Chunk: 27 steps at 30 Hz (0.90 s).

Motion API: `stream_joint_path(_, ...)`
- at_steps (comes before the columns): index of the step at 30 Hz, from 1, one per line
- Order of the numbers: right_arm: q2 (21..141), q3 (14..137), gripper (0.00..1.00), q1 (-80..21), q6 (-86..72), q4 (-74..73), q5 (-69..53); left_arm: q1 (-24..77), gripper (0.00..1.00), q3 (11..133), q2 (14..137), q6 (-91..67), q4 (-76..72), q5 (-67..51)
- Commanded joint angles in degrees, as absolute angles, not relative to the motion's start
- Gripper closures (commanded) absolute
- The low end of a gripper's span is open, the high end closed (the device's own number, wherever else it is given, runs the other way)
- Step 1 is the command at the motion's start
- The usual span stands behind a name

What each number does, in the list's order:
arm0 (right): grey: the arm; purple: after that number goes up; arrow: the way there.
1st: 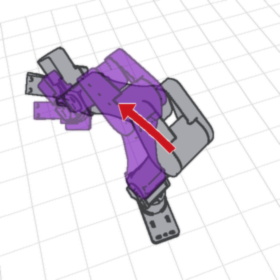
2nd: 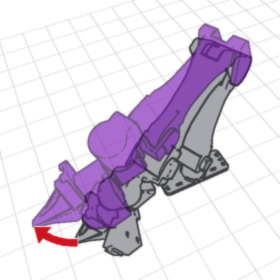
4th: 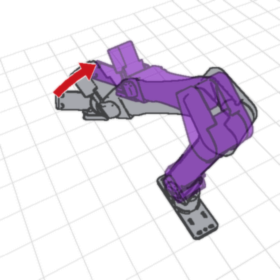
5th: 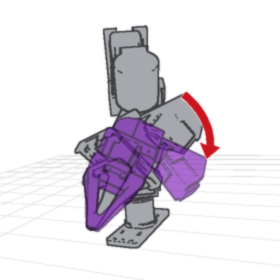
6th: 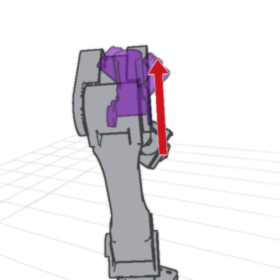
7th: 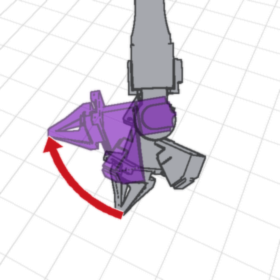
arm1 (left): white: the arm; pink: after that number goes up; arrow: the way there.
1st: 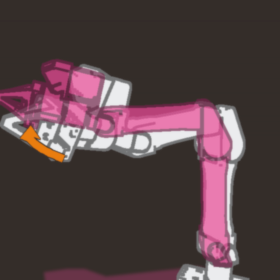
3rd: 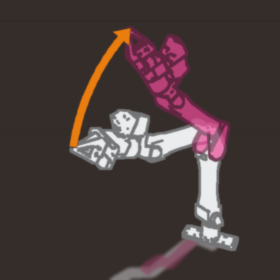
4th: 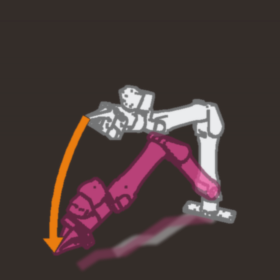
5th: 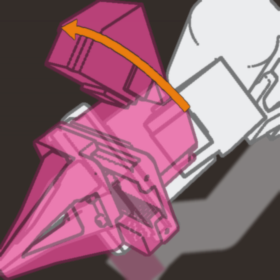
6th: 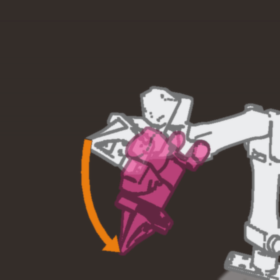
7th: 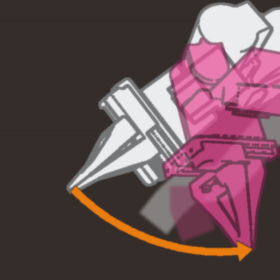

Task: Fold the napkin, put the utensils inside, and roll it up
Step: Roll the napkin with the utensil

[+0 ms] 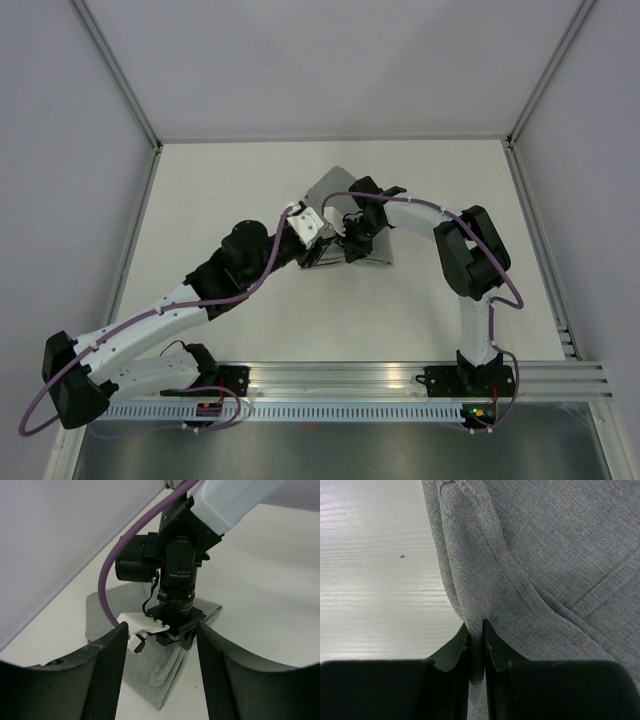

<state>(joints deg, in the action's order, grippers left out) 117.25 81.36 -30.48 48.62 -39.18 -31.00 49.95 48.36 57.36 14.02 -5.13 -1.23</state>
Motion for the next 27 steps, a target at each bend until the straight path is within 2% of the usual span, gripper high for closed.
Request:
stream_joint_path(1,124.4,77.4,0.9,-27.9,51.2,-48.4,-22.6,51.7,0.37,47.5,59.5,20.7,-11.6,6.9)
stream_joint_path(7,125.1,77.7,0.9,-26.5,52.1,-50.1,-22.9,55.7,0.35,42.4,63.2,23.0,-15.6,10.4)
stream_joint_path(17,126.6,79.9,0.9,-23.7,53.8,-53.3,-23.7,59.0,0.3,40.3,78.4,25.7,-21.8,15.1)
stream_joint_path(22,128.1,82.0,0.9,-22.6,55.1,-56.7,-25.5,59.0,0.25,42.4,84.9,28.6,-22.8,15.3)
stream_joint_path(27,128.5,82.5,0.91,-22.5,54.8,-57.3,-25.5,58.7,0.24,46.5,91.7,32.2,-21.2,13.5)
